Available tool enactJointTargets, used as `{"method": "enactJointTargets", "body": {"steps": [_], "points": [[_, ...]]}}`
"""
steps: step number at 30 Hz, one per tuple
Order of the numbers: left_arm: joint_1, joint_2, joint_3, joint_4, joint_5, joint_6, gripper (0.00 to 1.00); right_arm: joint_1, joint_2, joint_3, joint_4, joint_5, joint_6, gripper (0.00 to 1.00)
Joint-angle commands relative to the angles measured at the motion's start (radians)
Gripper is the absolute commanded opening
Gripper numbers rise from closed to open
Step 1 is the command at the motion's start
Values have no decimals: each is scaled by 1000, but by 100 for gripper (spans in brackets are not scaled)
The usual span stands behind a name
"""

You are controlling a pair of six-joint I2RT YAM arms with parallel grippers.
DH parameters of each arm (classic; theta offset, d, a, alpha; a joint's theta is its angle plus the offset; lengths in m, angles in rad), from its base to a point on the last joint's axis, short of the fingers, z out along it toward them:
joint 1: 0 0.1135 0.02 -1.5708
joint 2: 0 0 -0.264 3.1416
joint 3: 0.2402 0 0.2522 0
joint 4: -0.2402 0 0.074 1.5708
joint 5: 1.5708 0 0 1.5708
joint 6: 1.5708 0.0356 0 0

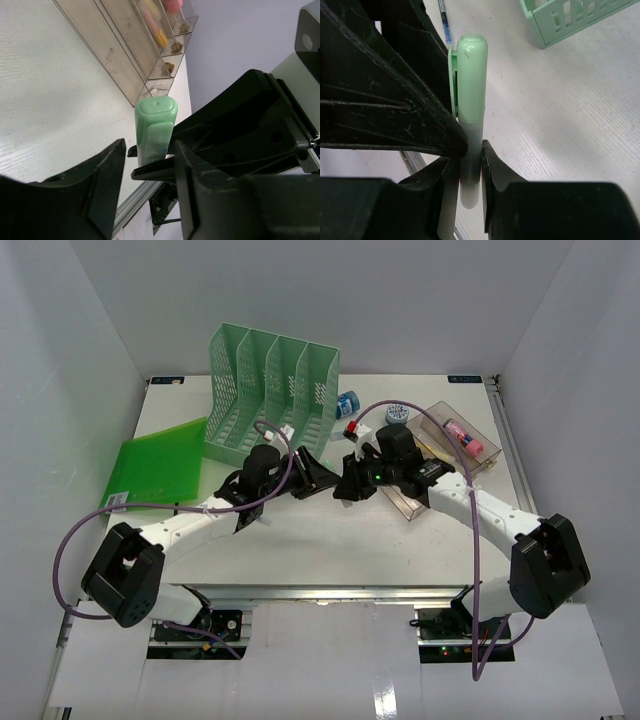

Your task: Organize the desk

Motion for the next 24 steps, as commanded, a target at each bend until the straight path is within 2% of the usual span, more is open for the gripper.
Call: {"method": "enactJointTargets", "body": {"steps": [1, 3, 5, 9, 12, 14, 18, 24], "points": [[-10, -58, 49, 30, 28, 69, 73, -75, -69, 5, 21, -96, -100, 8], [-10, -90, 70, -7, 3, 119, 84, -120, -107, -11, 9, -118, -132, 8], [-8, -147, 105, -81, -68, 177, 98, -193, -144, -30, -16, -166, -232, 8], [-4, -252, 135, -199, -145, 352, 98, -310, -209, -56, -82, -117, -425, 8], [-2, -343, 127, -271, -184, 459, 98, -397, -185, -34, -111, -26, -532, 8], [-2, -415, 107, -325, -214, 532, 98, -485, -129, 10, -115, 66, -576, 8], [0, -548, 81, -452, -271, 659, 98, -564, 10, 119, -109, 218, -687, 8], [0, -690, 15, -545, -324, 786, 98, -622, 220, 266, -90, 295, -759, 11]]}}
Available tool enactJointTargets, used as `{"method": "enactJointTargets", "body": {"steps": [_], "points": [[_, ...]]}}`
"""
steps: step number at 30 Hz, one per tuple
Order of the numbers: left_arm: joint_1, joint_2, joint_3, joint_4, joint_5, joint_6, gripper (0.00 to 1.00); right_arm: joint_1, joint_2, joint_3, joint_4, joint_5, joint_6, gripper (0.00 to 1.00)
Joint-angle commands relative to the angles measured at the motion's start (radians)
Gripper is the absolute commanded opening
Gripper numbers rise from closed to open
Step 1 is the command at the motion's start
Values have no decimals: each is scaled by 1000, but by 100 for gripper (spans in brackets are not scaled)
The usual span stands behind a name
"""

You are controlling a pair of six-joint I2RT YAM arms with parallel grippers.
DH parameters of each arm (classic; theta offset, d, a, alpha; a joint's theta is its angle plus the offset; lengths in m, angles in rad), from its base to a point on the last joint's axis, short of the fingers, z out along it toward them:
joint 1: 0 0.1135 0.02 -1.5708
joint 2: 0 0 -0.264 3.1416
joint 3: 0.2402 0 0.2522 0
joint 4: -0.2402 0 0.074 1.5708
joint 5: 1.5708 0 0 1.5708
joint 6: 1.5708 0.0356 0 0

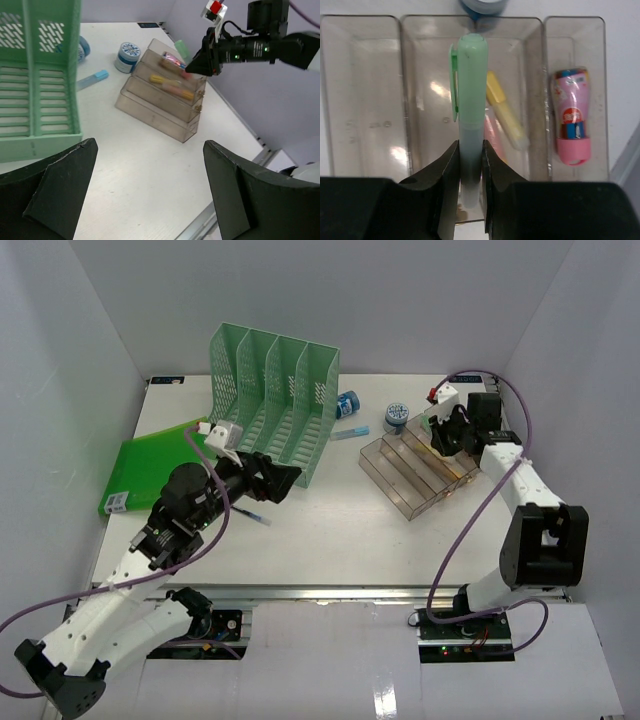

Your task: Organize the desk

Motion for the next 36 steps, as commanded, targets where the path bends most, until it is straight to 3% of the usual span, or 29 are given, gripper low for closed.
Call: {"method": "enactJointTargets", "body": {"steps": [1, 10, 15, 19, 26, 28, 32, 33, 36], "points": [[3, -85, -74, -125, -82, 165, 98, -20, 133, 145, 15, 105, -110, 12], [3, -200, -167, -125, -95, 196, 98, -52, 307, 266, 0, 134, -120, 24], [3, -200, -166, -126, -112, 199, 98, -52, 298, 233, -26, 82, -150, 39], [3, -187, -162, -127, -110, 202, 98, -52, 289, 212, -46, 45, -172, 41], [3, -199, -163, -129, -113, 204, 98, -52, 259, 264, -106, -77, -180, 53], [3, -203, -163, -126, -116, 204, 98, -45, 254, 311, -209, -252, -266, 62], [3, -201, -163, -127, -124, 205, 98, 45, 280, 422, -415, -484, -593, 76], [3, -200, -163, -127, -127, 205, 98, 75, 290, 441, -476, -517, -677, 78], [3, -197, -164, -127, -141, 208, 98, 186, 323, 468, -447, -471, -748, 82]]}}
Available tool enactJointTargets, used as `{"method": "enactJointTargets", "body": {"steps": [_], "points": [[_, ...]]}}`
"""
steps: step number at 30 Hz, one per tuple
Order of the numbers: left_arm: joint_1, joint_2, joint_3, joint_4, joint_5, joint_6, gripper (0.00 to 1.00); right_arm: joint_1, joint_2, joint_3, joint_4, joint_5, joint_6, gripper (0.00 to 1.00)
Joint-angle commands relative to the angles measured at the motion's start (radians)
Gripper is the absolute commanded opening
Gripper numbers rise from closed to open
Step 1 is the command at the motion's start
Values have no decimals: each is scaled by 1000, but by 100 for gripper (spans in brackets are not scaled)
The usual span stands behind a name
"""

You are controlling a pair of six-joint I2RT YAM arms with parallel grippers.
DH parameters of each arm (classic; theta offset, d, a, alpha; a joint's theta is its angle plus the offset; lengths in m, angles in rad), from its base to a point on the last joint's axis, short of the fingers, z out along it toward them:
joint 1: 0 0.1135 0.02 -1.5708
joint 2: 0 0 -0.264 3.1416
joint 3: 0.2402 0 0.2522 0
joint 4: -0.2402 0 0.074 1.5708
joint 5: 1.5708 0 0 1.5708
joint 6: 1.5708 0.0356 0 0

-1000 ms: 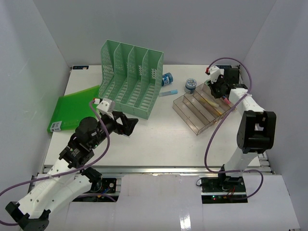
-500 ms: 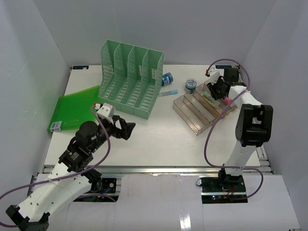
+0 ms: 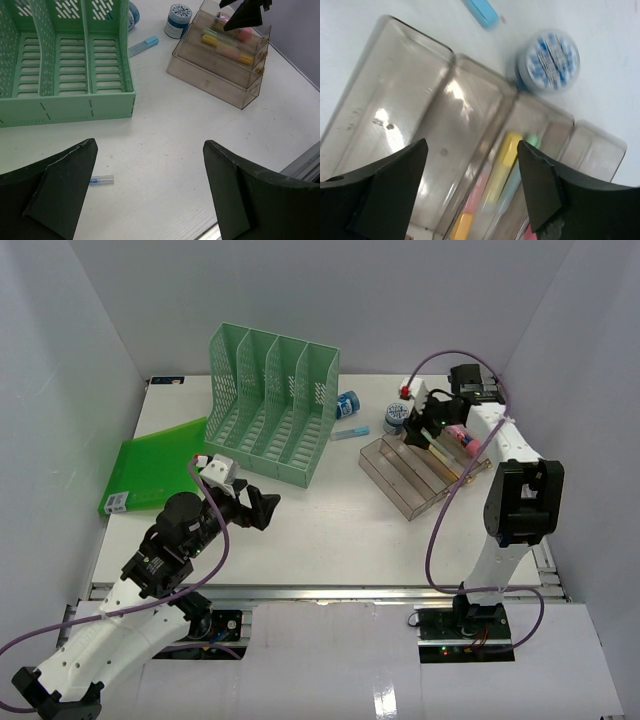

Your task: Organize the desk

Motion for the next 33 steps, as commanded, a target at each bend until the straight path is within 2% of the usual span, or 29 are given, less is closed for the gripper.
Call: {"method": "enactJointTargets", "body": {"steps": [1, 6, 11, 17, 26, 33], "points": [[3, 0, 9, 1, -33, 14, 98, 182, 26, 84, -105, -122, -273, 83], [5, 4, 12, -6, -59, 15, 98, 287, 208, 313, -75, -33, -259, 88], [6, 7, 9, -5, -75, 17, 98, 297, 331, 387, -11, 24, -212, 92], [9, 33, 12, -6, -81, 20, 98, 295, 441, 500, 63, 9, -107, 92], [18, 43, 10, -6, -92, 21, 98, 281, 561, 559, 124, 55, -77, 87], [23, 54, 10, -6, -93, 20, 98, 265, 600, 567, 106, 11, -109, 85]]}}
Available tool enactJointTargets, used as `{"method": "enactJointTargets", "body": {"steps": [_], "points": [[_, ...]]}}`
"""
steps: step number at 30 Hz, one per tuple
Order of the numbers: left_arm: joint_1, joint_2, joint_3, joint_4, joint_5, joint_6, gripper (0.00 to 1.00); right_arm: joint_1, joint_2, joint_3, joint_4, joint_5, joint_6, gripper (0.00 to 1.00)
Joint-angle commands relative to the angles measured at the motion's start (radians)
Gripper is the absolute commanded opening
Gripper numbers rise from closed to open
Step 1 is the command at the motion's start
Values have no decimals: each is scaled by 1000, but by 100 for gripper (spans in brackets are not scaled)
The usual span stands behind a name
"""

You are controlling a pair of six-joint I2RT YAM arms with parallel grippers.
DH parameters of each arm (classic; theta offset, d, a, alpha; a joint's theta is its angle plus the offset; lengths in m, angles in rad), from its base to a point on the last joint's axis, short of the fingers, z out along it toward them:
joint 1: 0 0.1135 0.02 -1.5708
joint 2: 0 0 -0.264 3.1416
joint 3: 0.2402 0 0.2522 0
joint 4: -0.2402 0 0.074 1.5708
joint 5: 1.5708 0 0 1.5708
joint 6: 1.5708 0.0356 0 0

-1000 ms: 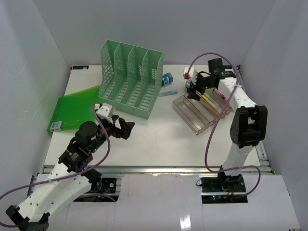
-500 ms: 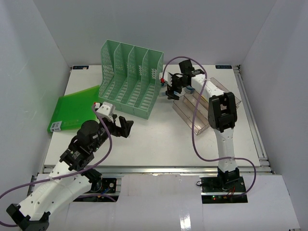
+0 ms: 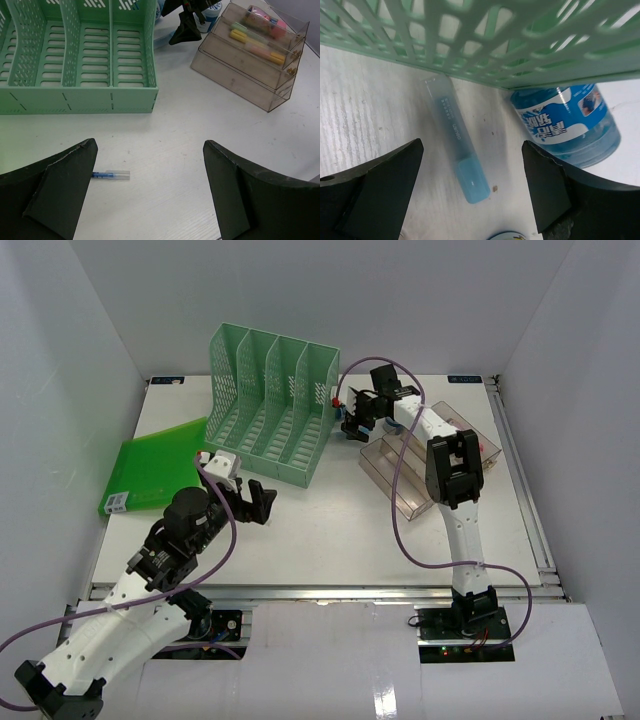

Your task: Organize the desk

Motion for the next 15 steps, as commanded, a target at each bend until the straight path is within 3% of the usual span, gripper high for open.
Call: {"method": "enactJointTargets", "body": {"steps": [1, 9, 15], "points": [[7, 6, 10, -1, -12, 8, 98, -17, 30, 38, 8, -43, -22, 85], [11, 7, 10, -2, -14, 7, 98, -18, 66, 43, 6, -22, -55, 81], [11, 11, 9, -3, -17, 6, 98, -26, 84, 50, -26, -44, -85, 71]]}}
